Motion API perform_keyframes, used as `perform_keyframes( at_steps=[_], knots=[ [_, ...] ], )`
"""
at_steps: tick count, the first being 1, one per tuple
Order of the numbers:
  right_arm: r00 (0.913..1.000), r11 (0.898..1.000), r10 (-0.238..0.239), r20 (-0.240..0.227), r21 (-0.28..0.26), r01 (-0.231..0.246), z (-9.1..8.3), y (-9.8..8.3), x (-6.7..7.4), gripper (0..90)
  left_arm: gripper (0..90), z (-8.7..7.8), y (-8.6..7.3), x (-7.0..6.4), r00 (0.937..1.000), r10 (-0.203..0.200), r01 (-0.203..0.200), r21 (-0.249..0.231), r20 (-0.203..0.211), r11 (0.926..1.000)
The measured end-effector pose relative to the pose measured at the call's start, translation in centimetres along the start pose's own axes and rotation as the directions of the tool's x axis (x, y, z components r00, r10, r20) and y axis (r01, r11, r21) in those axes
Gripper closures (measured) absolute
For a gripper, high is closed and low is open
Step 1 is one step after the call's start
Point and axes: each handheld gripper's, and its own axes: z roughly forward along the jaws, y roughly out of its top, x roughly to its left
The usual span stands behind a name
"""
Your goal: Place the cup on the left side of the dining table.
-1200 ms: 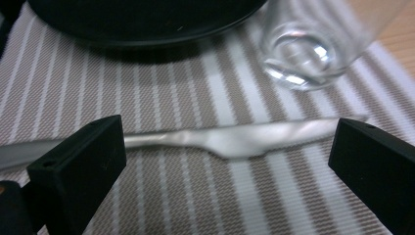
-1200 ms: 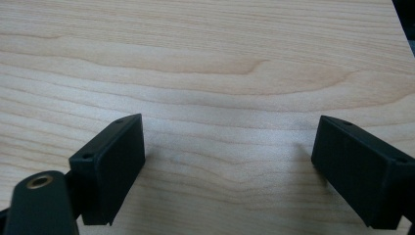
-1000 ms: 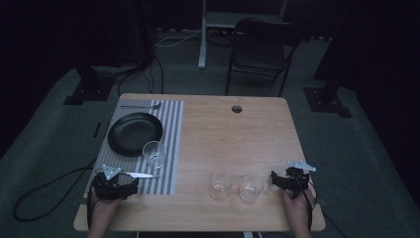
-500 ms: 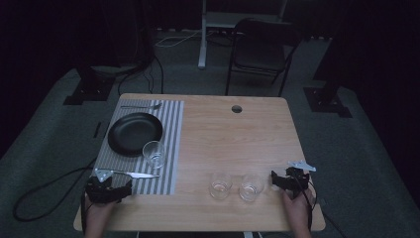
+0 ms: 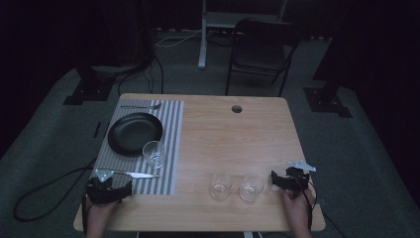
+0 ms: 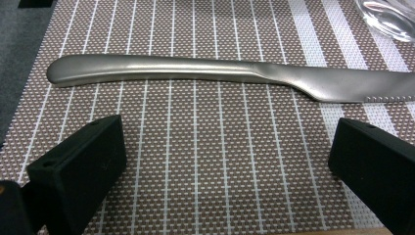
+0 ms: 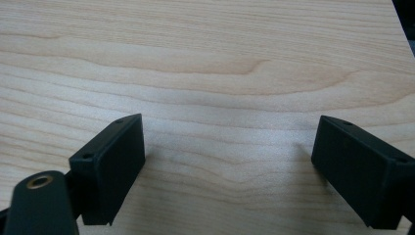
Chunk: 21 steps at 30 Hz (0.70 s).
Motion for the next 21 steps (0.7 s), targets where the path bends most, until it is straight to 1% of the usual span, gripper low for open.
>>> perform_keyframes(
  at_steps=[6, 12, 21],
  knots=[
    [1.0, 1.0, 0.0, 0.0, -0.001, 0.0, 0.0, 0.0, 0.0, 12.0, 1.1, 0.01, 0.0, -0.02, 1.0, -0.004, 0.004, 0.001, -0.002, 1.0],
    [1.0, 1.0, 0.0, 0.0, -0.001, 0.0, 0.0, 0.0, 0.0, 12.0, 1.1, -0.03, -0.02, -0.22, 0.9997, -0.018, 0.018, 0.003, -0.018, 0.9998],
    [1.0, 1.0, 0.0, 0.0, -0.001, 0.0, 0.01, 0.0, 0.0, 12.0, 1.1, -0.04, -0.03, -0.27, 0.9996, -0.022, 0.022, 0.004, -0.021, 0.9998]
  ],
)
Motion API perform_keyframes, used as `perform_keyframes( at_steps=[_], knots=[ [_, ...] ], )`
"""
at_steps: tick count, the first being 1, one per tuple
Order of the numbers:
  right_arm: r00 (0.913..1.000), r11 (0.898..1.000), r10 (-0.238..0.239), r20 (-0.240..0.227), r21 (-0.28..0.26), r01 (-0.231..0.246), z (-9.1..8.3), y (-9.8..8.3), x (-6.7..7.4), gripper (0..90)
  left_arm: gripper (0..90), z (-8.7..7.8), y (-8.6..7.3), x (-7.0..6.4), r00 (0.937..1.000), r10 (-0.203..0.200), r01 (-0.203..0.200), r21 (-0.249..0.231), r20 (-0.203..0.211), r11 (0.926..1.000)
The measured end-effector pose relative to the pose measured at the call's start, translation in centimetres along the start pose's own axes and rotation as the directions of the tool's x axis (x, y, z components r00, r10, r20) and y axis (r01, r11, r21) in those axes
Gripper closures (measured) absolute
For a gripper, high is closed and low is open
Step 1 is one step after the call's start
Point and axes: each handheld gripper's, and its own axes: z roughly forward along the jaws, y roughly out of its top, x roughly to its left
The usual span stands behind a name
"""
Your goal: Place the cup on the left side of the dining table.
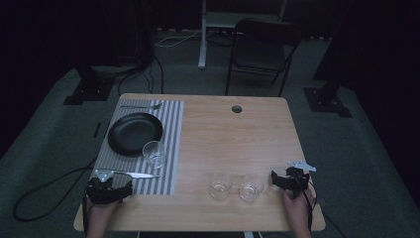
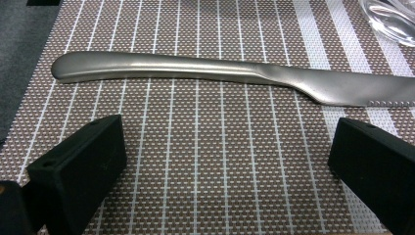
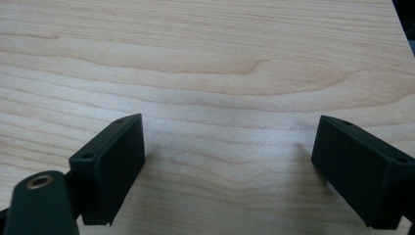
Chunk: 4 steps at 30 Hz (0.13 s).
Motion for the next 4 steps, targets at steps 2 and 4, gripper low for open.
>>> perform_keyframes(
  at_steps=[2, 4],
  knots=[
    [1.0, 1.0, 0.0, 0.0, 0.0, 0.0, 0.0, 0.0, 0.0, 12.0, 1.1, 0.0, 0.0, 0.0, 1.0, 0.0, 0.0, 0.0, 0.0, 1.0],
    [1.0, 1.0, 0.0, 0.0, 0.0, 0.0, 0.0, 0.0, 0.0, 12.0, 1.1, 0.0, 0.0, 0.0, 1.0, 0.0, 0.0, 0.0, 0.0, 1.0]
  ],
)
